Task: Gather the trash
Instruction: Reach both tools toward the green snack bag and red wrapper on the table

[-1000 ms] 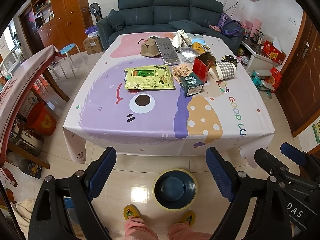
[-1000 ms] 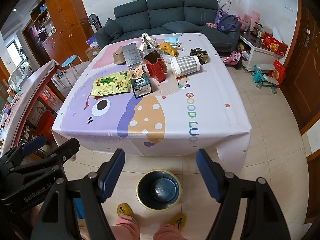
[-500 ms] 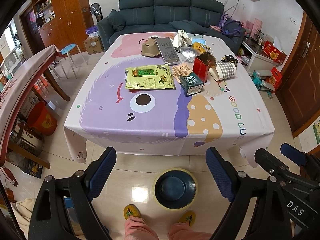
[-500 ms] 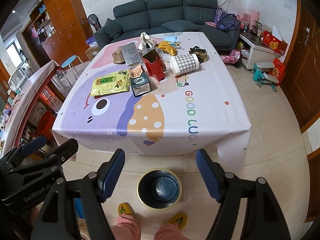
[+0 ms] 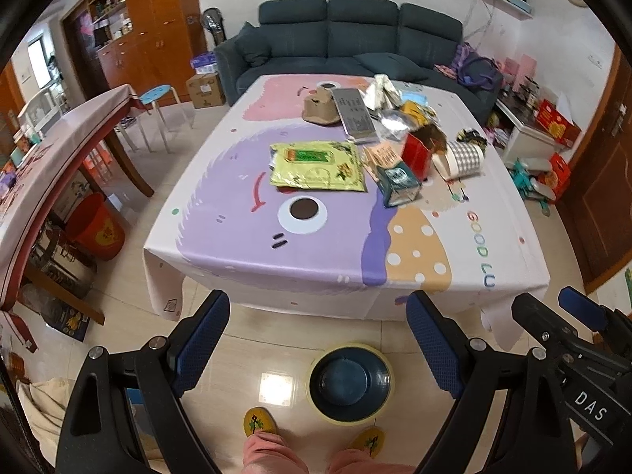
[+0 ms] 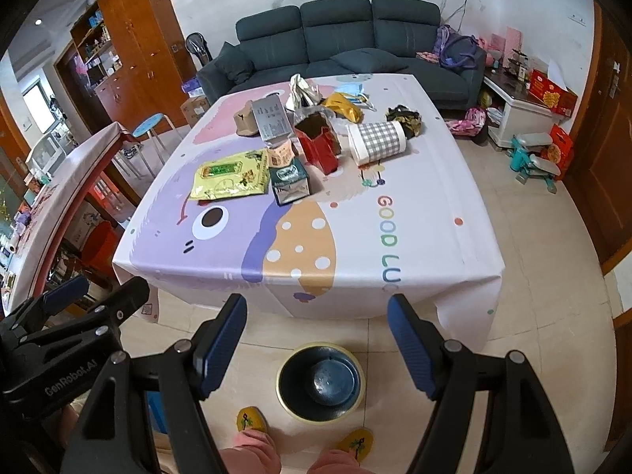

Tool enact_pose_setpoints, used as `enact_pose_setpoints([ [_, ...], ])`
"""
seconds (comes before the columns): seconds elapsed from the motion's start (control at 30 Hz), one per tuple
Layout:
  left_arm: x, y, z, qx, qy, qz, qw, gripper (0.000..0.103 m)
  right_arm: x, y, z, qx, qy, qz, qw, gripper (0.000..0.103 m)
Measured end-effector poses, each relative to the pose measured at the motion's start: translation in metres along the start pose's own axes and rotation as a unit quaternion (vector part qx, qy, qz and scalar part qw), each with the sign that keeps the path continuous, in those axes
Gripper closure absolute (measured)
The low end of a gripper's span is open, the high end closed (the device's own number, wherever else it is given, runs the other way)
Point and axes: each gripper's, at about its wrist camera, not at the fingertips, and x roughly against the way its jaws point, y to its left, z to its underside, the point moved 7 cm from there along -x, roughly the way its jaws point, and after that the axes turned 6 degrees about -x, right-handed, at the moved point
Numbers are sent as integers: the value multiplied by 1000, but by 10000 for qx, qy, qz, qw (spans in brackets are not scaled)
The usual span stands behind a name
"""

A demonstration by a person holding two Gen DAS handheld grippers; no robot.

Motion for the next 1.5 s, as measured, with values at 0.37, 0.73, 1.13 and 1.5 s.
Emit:
enact_pose_setpoints([
  [0.37,8,39,-22,426,-175,-352,9983,13,-13,12,-27,20,25,-377,9993,29],
  [0.73,-59,71,-89,-100,191,149,9997,13,-52,17,-72,-489,1,-132,9987,29],
  [1.13,-171,127,-162,-731,771,639,9923,13,-114,76,-108,-859,210,314,9956,29],
  [1.5,-223,180,-162,-858,1136,702,9873,13,-190,188,-110,298,399,172,9986,29],
])
